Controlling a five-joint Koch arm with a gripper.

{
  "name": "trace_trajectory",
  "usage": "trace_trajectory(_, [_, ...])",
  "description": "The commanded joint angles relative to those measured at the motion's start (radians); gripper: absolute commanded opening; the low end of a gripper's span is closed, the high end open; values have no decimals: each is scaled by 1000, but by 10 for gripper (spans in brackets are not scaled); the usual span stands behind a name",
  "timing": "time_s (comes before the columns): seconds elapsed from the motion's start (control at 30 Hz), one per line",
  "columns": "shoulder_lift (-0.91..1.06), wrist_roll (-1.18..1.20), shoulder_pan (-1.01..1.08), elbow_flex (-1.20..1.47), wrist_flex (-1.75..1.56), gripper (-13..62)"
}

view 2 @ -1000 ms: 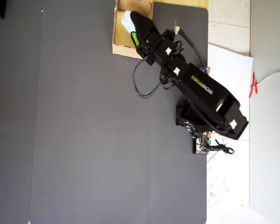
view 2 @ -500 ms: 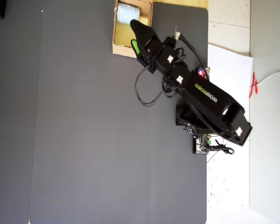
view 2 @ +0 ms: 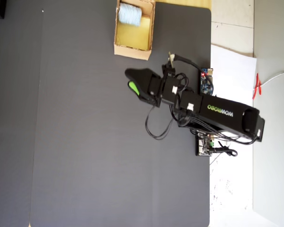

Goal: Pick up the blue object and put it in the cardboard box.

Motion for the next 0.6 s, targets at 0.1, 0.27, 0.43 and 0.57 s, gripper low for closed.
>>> trace_trajectory(0.1, [77, 34, -103, 32, -38, 325])
trace_trajectory(0.27, [138, 34, -144, 172, -48, 337])
trace_trajectory(0.43, [138, 60, -150, 330, -222, 352])
trace_trajectory(0.57, [138, 60, -161, 422, -255, 354])
